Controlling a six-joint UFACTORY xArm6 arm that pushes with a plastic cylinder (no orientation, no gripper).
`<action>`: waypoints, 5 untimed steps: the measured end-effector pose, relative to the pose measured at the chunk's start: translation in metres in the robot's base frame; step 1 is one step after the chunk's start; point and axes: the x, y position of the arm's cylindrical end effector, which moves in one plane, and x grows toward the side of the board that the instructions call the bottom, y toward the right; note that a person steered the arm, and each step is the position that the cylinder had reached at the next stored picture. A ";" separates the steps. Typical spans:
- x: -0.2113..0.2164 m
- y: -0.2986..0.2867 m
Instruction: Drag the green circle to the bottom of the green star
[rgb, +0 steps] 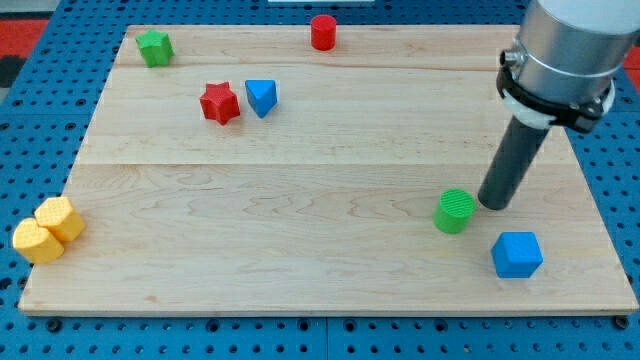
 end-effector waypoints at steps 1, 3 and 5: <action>0.020 -0.096; 0.012 -0.168; -0.035 -0.277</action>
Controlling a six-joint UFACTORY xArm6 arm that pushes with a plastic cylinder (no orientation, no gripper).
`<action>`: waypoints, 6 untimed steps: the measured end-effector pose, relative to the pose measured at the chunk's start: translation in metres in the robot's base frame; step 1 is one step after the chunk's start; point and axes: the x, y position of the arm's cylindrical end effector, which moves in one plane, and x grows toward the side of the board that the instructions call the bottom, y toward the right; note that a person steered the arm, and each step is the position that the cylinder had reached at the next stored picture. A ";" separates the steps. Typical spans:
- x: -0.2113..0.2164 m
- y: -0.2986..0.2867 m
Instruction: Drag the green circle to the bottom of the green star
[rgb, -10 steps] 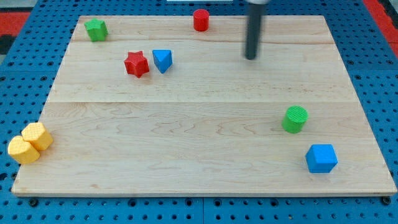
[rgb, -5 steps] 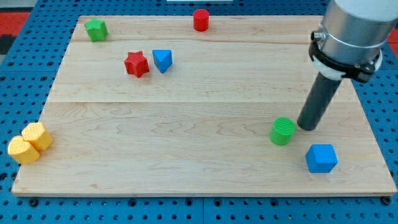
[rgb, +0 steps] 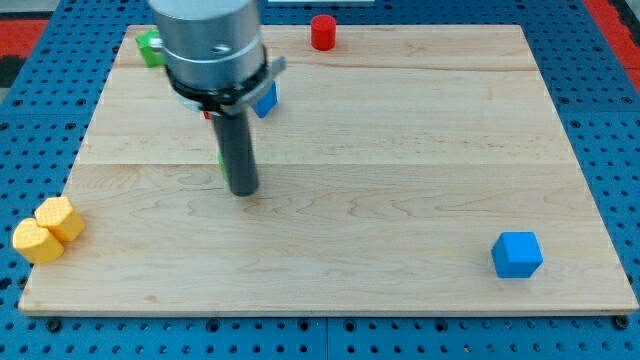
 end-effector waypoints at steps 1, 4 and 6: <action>-0.032 -0.003; -0.080 -0.020; -0.138 -0.094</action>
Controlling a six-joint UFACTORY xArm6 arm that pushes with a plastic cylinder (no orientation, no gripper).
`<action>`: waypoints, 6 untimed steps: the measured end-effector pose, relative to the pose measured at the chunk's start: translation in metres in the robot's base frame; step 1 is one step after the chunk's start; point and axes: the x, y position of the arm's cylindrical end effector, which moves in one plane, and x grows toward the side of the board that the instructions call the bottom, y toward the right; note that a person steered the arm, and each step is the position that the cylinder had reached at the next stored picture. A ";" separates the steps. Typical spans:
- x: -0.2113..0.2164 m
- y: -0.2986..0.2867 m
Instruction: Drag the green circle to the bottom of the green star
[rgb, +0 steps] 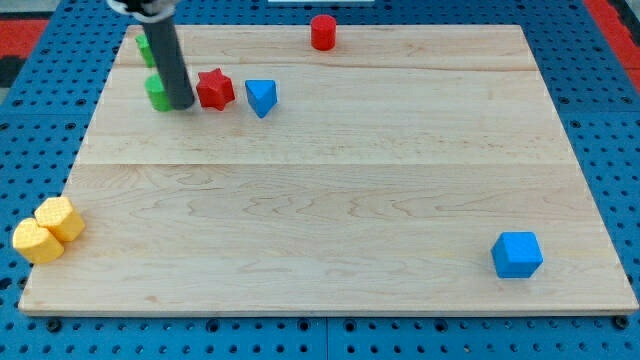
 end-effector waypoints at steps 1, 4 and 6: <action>-0.015 -0.025; 0.011 -0.048; -0.019 -0.035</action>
